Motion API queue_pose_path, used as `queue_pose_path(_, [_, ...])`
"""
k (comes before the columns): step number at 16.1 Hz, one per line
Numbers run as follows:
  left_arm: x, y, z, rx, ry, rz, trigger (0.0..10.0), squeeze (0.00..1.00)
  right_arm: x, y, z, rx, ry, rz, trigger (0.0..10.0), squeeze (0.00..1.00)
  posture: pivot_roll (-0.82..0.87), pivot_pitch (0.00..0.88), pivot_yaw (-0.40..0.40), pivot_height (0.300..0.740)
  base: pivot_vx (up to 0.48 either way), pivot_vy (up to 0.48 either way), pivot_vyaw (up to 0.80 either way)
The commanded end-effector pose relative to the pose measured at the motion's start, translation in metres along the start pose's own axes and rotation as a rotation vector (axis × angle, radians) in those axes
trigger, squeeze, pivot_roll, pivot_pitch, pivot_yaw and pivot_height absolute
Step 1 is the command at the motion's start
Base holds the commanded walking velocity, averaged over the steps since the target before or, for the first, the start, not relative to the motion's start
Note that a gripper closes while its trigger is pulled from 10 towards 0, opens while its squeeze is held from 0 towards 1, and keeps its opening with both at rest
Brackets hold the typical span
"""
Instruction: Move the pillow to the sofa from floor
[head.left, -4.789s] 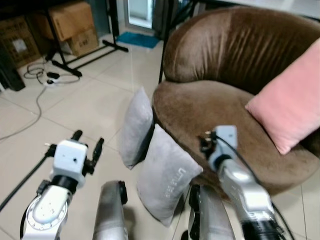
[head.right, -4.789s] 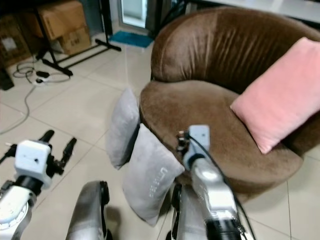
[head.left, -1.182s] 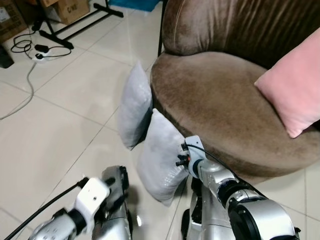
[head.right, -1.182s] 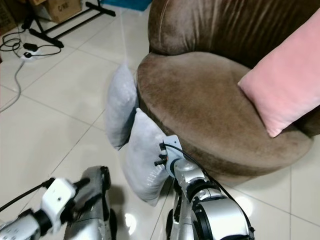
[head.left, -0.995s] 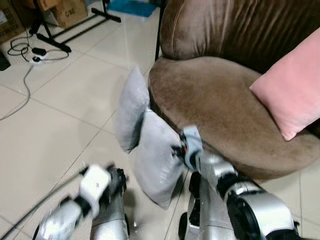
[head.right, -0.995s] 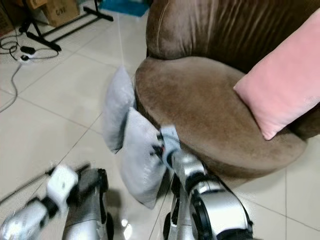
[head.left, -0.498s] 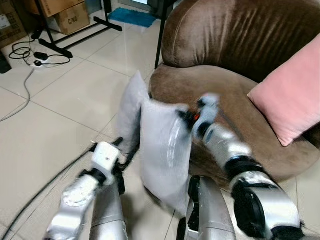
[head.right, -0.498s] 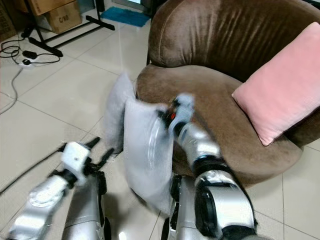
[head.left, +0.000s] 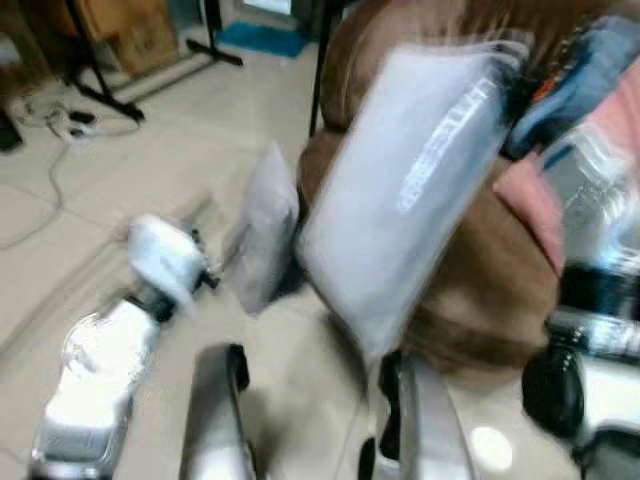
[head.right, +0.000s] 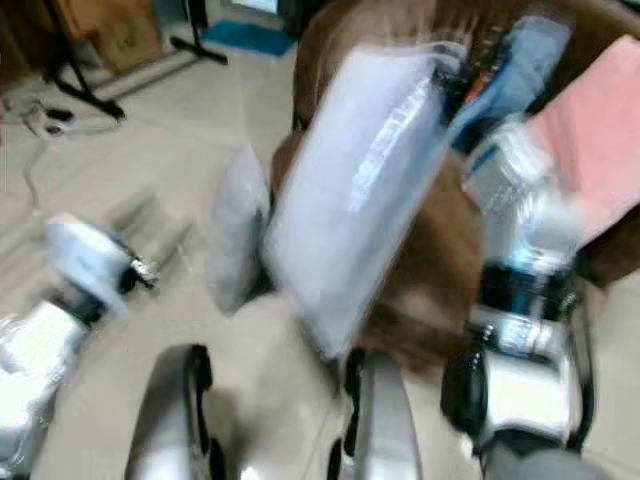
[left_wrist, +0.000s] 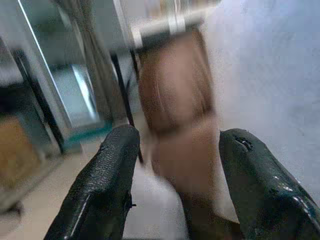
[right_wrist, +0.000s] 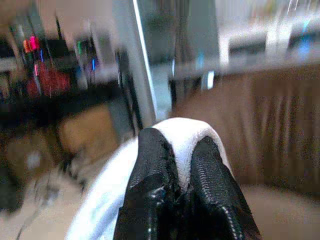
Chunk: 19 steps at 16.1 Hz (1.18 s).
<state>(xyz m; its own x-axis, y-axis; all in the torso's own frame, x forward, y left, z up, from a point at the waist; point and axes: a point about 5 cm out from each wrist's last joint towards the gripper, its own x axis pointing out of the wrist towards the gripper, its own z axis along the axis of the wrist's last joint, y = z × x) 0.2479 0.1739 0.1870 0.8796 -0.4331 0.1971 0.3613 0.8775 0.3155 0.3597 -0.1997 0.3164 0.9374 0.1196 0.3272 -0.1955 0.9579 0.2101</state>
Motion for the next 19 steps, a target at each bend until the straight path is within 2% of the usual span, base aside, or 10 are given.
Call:
queue_pose_path(1, [0.0,-0.011,-0.008,-0.05,0.046,-0.019,10.0,0.0,-0.002,0.005,0.036,-0.06,-0.141,-0.013,0.0,0.0,0.07,0.0,-0.066,0.499,0.0,0.0,0.0])
queue_pose_path(2, [0.003,-0.013,-0.005,-0.048,0.033,0.013,10.0,0.0,-0.006,0.014,0.016,-0.17,-0.048,0.02,10.0,0.0,0.06,0.0,-0.065,0.499,0.0,0.0,0.0])
queue_pose_path(4, [0.002,-0.016,-0.001,-0.045,0.048,0.044,10.0,0.0,-0.016,0.021,-0.017,-0.162,0.051,-0.001,10.0,0.0,0.06,0.0,-0.066,0.499,0.0,0.0,0.0])
queue_pose_path(6, [-0.002,-0.017,0.007,-0.04,0.101,0.084,10.0,0.0,-0.032,0.031,-0.06,-0.163,0.152,-0.035,10.0,0.0,0.08,0.0,-0.078,0.509,0.0,0.0,0.0])
queue_pose_path(8, [-0.003,-0.018,0.007,-0.028,0.12,0.096,10.0,0.0,-0.042,0.033,-0.082,-0.148,0.212,-0.061,10.0,0.0,0.08,0.0,-0.078,0.524,0.0,0.0,0.0])
queue_pose_path(9, [-0.002,-0.02,0.006,-0.031,0.123,0.105,10.0,0.0,-0.048,0.029,-0.096,-0.148,0.271,-0.095,10.0,0.0,0.08,0.0,-0.078,0.534,0.0,0.0,0.0])
queue_pose_path(13, [0.001,-0.021,0.008,-0.039,0.134,0.123,10.0,0.0,-0.053,0.023,-0.101,-0.135,0.29,-0.151,10.0,0.0,0.08,0.0,-0.074,0.579,0.0,0.0,0.0])
queue_pose_path(16, [0.003,-0.022,0.007,-0.043,0.138,0.132,10.0,0.0,-0.054,0.027,-0.106,-0.121,0.302,-0.148,10.0,0.0,0.09,0.0,-0.075,0.604,0.0,0.0,0.0])
queue_pose_path(19, [0.001,-0.02,0.002,-0.006,0.166,0.138,10.0,0.0,-0.06,0.031,-0.113,-0.063,0.324,-0.162,10.0,0.0,0.1,0.0,-0.065,0.629,0.0,0.0,0.0])
